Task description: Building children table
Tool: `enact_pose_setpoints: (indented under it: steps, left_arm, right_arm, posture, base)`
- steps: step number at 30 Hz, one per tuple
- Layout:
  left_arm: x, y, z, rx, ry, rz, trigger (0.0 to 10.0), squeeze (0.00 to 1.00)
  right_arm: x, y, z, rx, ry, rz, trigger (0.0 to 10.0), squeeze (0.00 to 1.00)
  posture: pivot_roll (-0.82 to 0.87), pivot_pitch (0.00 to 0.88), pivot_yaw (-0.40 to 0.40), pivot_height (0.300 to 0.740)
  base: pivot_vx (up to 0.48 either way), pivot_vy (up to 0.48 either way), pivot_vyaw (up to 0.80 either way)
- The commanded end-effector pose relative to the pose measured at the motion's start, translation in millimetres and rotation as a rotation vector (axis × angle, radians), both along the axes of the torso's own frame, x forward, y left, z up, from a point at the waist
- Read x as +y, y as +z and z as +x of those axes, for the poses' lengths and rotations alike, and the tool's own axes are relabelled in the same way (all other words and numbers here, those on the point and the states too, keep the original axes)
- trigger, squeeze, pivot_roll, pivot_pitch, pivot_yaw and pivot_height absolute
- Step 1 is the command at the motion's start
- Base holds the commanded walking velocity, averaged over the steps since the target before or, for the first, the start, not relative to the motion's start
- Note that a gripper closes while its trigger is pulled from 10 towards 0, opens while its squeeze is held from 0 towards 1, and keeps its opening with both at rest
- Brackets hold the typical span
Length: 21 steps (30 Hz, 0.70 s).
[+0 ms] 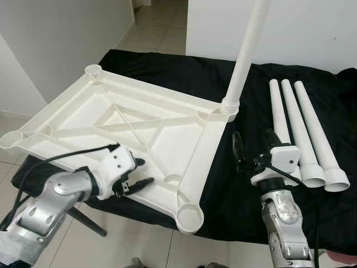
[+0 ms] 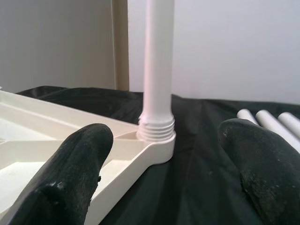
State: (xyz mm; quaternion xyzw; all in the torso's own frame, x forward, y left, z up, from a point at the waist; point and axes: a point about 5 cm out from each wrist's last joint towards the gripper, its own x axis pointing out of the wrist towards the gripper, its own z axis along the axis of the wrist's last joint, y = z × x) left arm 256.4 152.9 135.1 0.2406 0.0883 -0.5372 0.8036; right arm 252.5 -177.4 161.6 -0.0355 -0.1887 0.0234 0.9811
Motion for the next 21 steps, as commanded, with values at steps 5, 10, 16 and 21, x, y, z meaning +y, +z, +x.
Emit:
enact_pose_setpoints:
  steps: [5, 10, 16, 21]
  left_arm:
    - [-12.3, -17, 4.5, 0.035, -0.147, 0.094, 10.0, 0.00]
    - [-12.7, -22, 12.6, 0.015, -0.126, 0.130, 10.0, 0.00]
    - [-11.6, -25, 27.0, 0.000, -0.088, 0.159, 10.0, 0.00]
    - [-4.1, -27, 43.3, 0.123, -0.042, 0.135, 10.0, 0.00]
  right_arm:
    - [-2.8, 2, 4.4, 0.014, -0.005, -0.016, 10.0, 0.00]
    - [-2.6, 1, 2.3, 0.021, -0.003, -0.025, 10.0, 0.00]
    - [-2.2, 0, 1.9, 0.029, -0.007, -0.030, 10.0, 0.00]
    - [0.6, 1, 5.2, 0.029, -0.008, -0.037, 10.0, 0.00]
  posture:
    - [0.02, 0.047, 0.024, 0.740]
    - [0.01, 0.050, 0.033, 0.740]
    - [-0.01, 0.052, 0.043, 0.740]
    - [-0.01, 0.049, 0.052, 0.740]
  base:
    - [0.000, 0.000, 0.00]
    - [0.000, 0.000, 0.00]
    - [0.000, 0.000, 0.00]
    - [0.000, 0.000, 0.00]
